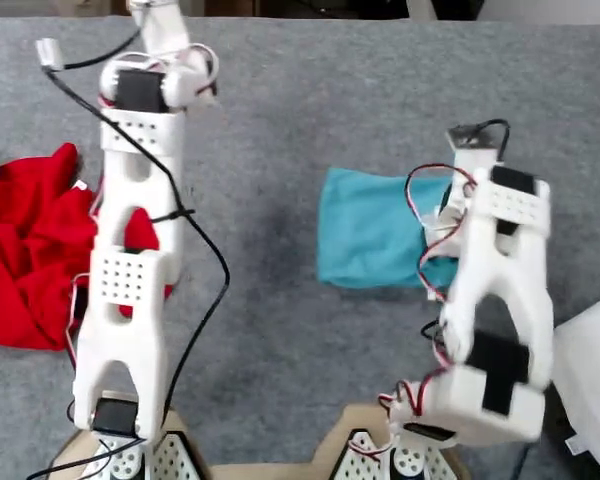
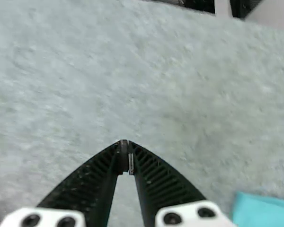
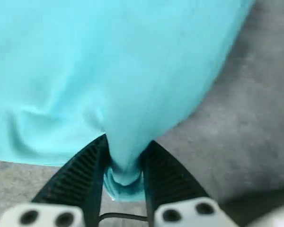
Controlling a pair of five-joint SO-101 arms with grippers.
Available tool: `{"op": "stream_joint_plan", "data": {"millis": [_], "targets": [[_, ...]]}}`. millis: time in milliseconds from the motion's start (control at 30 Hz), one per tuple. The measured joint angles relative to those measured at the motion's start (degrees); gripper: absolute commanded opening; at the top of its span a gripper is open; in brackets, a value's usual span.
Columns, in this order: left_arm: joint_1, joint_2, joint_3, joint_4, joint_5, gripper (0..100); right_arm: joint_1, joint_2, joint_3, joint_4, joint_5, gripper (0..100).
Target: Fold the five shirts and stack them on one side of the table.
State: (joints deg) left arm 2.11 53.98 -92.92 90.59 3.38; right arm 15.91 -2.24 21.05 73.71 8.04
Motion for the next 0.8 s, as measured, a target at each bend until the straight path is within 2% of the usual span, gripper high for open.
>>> {"op": "stream_joint_plan", "data": {"millis": [267,567,800], "targets": [[-6.07,-0.18,0.00,-0.18,-0.88,2,15.47,-13.19,0.00,4.22,7.91,0.5],[-8.26,-0.18,0.00,-0.18,-0.88,2,35.96,-16.62,-5.01,4.22,19.78,0.5],[-6.95,-0.18,0.00,-0.18,-0.88,2,42.37,-16.62,-14.15,4.40,24.26,0.5]]}}
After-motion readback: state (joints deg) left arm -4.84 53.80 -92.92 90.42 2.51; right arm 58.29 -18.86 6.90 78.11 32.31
